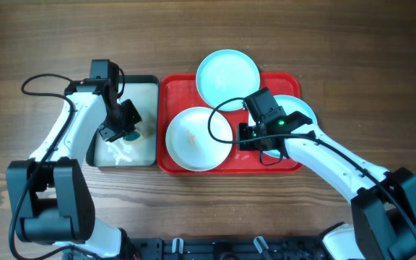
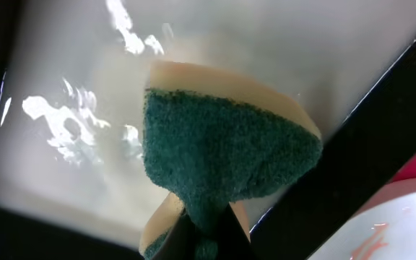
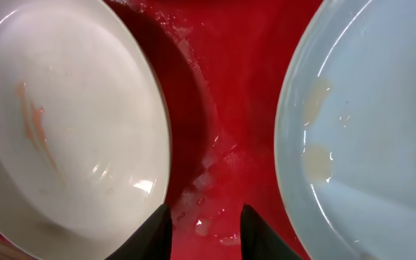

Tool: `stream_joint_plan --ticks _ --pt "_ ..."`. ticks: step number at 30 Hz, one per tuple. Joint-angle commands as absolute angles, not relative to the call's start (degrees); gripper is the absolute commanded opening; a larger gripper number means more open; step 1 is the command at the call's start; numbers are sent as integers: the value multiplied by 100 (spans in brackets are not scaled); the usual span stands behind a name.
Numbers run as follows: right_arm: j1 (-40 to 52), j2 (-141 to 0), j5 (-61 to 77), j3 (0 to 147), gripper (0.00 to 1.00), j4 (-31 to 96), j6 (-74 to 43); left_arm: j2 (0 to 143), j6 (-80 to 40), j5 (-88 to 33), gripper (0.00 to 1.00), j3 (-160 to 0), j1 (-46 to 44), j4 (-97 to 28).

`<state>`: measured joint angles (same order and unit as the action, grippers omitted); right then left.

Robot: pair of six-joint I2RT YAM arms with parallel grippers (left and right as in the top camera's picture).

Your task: Clean dirty plates on tray and stack at the side

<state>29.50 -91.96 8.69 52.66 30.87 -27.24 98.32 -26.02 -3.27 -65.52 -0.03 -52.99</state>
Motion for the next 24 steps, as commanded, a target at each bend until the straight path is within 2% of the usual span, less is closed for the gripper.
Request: stream_joint_plan --ticks 1,6,10,12,16,19,22,23,24 --pt "2917 -9096 770 5378 37 3002 -2416 9854 -2460 -141 4 -6171 -106 -4893" --pt "2917 -9096 770 5378 40 3006 -2418 10040 -2438 -145 4 -5631 -128 -4110" --pt "2917 -9100 799 5378 39 2952 -2593 10040 -2399 -54 4 -6307 -128 -5190" --pt "2917 -9209 1061 5378 41 2652 -2139 10040 -2399 -110 4 -7135 -242 -6053" --pt "2917 -9762 1275 5378 40 2480 -1922 9926 -2204 -1153 4 -7909 -674 -6495" --pt "2917 -10042 1511 5378 29 2285 -1745 9856 -2342 -1653 4 -7905 -1013 -6316" --pt "2917 -10088 1466 5378 27 2058 -1522 9863 -2469 -1756 4 -7782 -1496 -6016" --pt "2917 -10162 1302 5378 23 1981 -1680 9872 -2517 -1653 4 -7782 -1638 -5924" --pt "2917 -10274 644 5378 10 2018 -2543 9872 -2689 -1415 4 -7782 -1723 -5859"
